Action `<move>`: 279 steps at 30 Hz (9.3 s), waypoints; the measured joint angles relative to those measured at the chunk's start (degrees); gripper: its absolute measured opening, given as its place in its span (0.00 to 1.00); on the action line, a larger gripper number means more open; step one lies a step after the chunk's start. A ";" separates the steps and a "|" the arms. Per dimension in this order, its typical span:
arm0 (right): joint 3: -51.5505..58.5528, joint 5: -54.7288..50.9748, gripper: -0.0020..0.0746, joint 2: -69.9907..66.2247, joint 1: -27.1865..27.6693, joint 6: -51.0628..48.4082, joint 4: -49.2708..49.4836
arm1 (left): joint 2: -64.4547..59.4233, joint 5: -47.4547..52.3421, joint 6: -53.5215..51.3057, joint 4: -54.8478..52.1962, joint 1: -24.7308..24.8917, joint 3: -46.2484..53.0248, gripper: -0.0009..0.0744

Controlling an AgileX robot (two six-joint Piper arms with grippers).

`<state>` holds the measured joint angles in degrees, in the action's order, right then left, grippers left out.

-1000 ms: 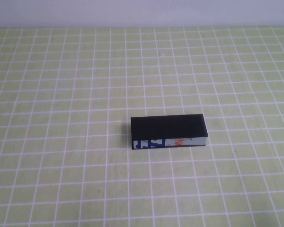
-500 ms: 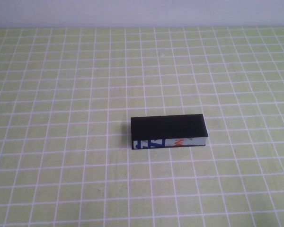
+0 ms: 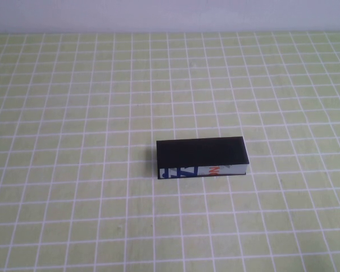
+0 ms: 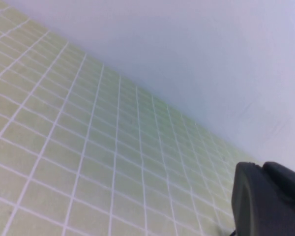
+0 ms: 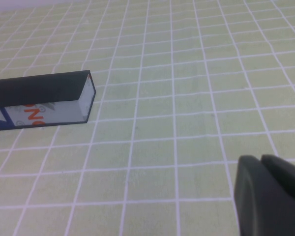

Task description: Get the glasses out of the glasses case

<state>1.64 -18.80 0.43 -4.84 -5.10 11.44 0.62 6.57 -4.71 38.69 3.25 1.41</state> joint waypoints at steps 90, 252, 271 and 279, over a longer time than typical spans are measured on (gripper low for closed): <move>-31.78 -22.82 0.00 -40.70 0.21 -10.87 27.44 | -125.93 38.10 -56.33 30.55 11.38 -85.19 0.01; -70.31 -0.42 0.02 -102.98 -31.13 -42.26 -14.89 | -109.41 60.55 -99.11 26.72 11.17 -71.00 0.01; -70.31 -0.18 0.02 -102.98 -31.13 -42.17 -13.33 | -116.08 56.44 -107.10 36.83 10.46 -71.00 0.01; -70.31 -0.08 0.02 -102.98 -31.13 -42.17 -13.12 | -118.74 55.85 -111.29 41.93 8.03 -71.00 0.01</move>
<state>-68.67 -18.88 -102.55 -35.97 -47.27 -1.68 -118.12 62.42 -116.00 80.62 11.27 -69.60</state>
